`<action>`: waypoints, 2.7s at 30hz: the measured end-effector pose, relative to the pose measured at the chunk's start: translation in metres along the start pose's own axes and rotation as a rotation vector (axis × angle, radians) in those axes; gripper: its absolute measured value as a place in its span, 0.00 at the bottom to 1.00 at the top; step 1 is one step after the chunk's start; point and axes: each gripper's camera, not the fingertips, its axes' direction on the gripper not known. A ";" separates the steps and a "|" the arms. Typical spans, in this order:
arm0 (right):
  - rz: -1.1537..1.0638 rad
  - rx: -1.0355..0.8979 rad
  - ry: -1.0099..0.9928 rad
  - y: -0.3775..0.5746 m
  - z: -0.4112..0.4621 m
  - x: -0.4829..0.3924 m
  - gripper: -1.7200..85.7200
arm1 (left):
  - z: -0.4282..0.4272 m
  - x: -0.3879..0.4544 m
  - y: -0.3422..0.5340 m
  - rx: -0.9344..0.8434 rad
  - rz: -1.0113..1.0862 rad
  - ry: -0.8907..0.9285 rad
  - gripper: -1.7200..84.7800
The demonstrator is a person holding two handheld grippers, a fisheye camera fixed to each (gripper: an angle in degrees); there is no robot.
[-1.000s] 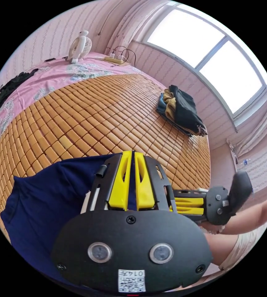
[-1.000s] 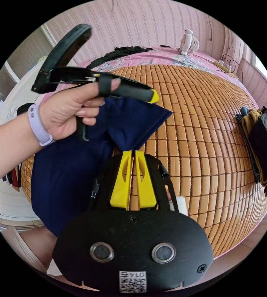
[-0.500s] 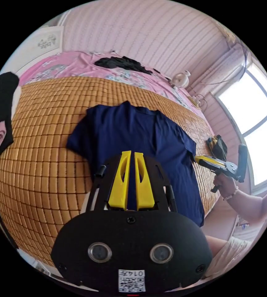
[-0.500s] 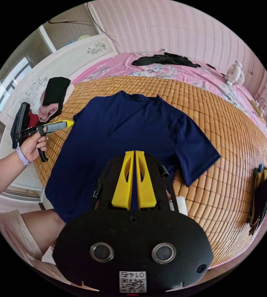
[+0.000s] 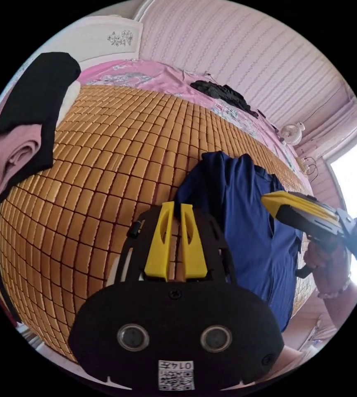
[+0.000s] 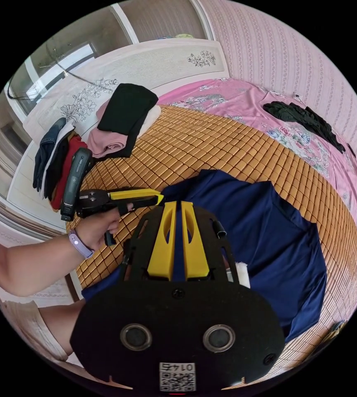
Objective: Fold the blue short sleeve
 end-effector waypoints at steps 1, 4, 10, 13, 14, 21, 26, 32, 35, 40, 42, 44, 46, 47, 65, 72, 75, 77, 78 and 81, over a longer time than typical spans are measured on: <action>-0.002 -0.002 0.002 -0.002 0.002 -0.001 0.03 | -0.007 -0.006 0.003 -0.013 0.003 -0.001 0.03; -0.010 -0.006 -0.005 -0.010 0.014 -0.007 0.03 | -0.043 -0.025 0.028 0.067 -0.045 0.012 0.01; -0.055 -0.064 -0.049 -0.043 0.070 -0.030 0.05 | -0.054 -0.060 0.085 0.043 -0.204 0.090 0.01; -0.107 -0.102 -0.047 -0.072 0.111 -0.049 0.08 | -0.051 -0.072 0.095 0.038 -0.222 0.105 0.01; -0.124 -0.127 -0.020 -0.083 0.129 -0.055 0.09 | -0.052 -0.074 0.096 0.042 -0.220 0.102 0.01; -0.188 -0.238 0.091 -0.120 0.206 -0.068 0.07 | -0.057 -0.095 0.099 0.015 -0.194 0.103 0.01; -0.257 -0.159 -0.008 -0.141 0.195 -0.075 0.04 | -0.073 -0.108 0.103 0.076 -0.199 0.129 0.01; -0.334 -0.027 -0.107 -0.155 0.179 -0.081 0.06 | -0.103 -0.123 0.112 0.189 -0.217 0.139 0.01; -0.271 -0.040 -0.120 -0.152 0.175 -0.065 0.07 | -0.090 -0.137 0.121 0.096 -0.265 0.165 0.02; -0.240 -0.074 -0.067 -0.133 0.177 -0.055 0.06 | -0.103 -0.148 0.135 0.131 -0.284 0.170 0.07; -0.243 -0.124 -0.075 -0.127 0.192 -0.062 0.07 | -0.105 -0.150 0.135 0.136 -0.285 0.167 0.07; -0.258 -0.138 -0.073 -0.127 0.203 -0.073 0.08 | -0.103 -0.150 0.134 0.134 -0.275 0.164 0.08; -0.297 -0.151 -0.052 -0.131 0.214 -0.089 0.09 | -0.096 -0.150 0.129 0.109 -0.270 0.174 0.09; -0.318 -0.154 -0.040 -0.134 0.221 -0.100 0.10 | -0.094 -0.149 0.128 0.102 -0.268 0.172 0.10; -0.205 -0.166 -0.107 -0.131 0.237 -0.063 0.04 | -0.077 -0.114 0.113 0.058 -0.174 0.113 0.01; 0.034 0.201 -0.209 -0.056 0.103 0.028 0.04 | -0.125 -0.049 0.101 0.270 0.115 0.139 0.01; 0.068 0.213 -0.102 -0.005 0.054 0.056 0.05 | -0.135 -0.015 0.099 0.282 0.278 0.252 0.03; 0.083 0.145 -0.031 0.025 0.044 0.070 0.06 | -0.130 0.000 0.101 0.241 0.332 0.309 0.05; 0.109 0.061 0.014 0.041 0.046 0.080 0.07 | -0.123 0.008 0.102 0.199 0.355 0.325 0.06; 0.155 -0.051 0.055 0.063 0.046 0.097 0.09 | -0.103 0.020 0.103 0.107 0.358 0.311 0.08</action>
